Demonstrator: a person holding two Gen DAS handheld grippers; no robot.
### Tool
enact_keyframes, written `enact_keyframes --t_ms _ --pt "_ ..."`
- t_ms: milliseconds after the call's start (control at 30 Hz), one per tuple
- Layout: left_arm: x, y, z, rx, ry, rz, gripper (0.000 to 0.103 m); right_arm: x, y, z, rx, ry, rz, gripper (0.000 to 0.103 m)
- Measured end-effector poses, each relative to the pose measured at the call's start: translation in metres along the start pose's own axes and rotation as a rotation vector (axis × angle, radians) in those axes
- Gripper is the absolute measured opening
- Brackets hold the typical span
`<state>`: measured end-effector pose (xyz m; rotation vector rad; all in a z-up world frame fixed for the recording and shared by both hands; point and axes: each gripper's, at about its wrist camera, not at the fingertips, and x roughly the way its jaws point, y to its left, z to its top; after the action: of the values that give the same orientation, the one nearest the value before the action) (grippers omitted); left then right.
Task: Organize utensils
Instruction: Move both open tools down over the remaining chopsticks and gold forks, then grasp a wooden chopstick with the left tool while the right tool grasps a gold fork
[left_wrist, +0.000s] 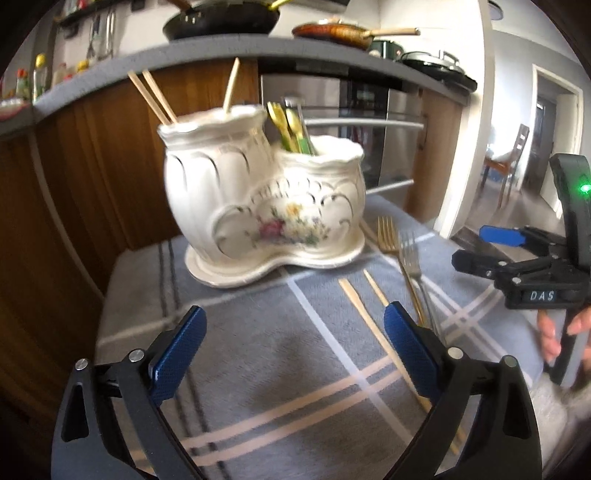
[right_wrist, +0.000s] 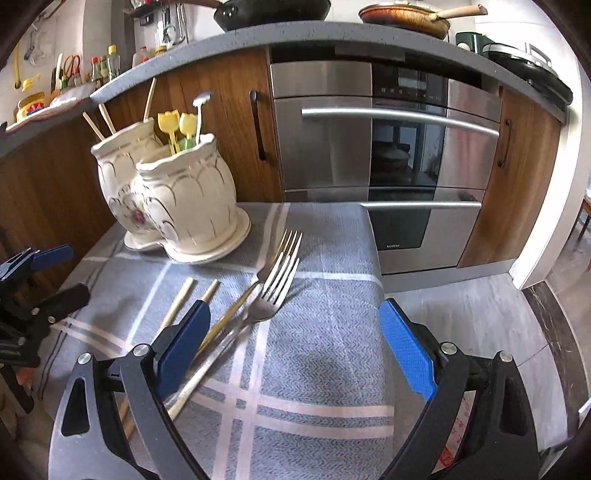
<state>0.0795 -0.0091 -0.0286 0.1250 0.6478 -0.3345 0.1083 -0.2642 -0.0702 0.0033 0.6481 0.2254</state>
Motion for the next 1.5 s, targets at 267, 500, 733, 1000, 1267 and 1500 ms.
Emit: enact_keyframes --t_ms 267,500,733,1000,1267,1500 --pt "0.021 -0.023 -0.001 0.009 0.078 -0.041 0.082 0.026 -0.006 0.013 0.015 0.07 0.067 0.061" --pt "0.035 -0.036 -0.004 0.012 0.146 -0.084 0.056 0.048 -0.007 0.026 0.028 0.111 0.121 0.038" --pt "0.043 -0.047 -0.005 0.017 0.182 -0.121 0.037 0.069 -0.018 0.031 0.114 0.172 0.187 0.031" --pt "0.047 -0.042 -0.007 0.015 0.201 -0.109 0.019 0.071 -0.024 0.032 0.174 0.181 0.246 0.009" --pt "0.042 -0.032 -0.007 0.007 0.205 -0.118 0.006 0.046 -0.017 0.033 0.141 0.109 0.233 0.003" --pt "0.027 -0.024 -0.009 0.013 0.177 -0.116 0.0 0.003 -0.008 0.035 0.084 -0.012 0.219 0.002"
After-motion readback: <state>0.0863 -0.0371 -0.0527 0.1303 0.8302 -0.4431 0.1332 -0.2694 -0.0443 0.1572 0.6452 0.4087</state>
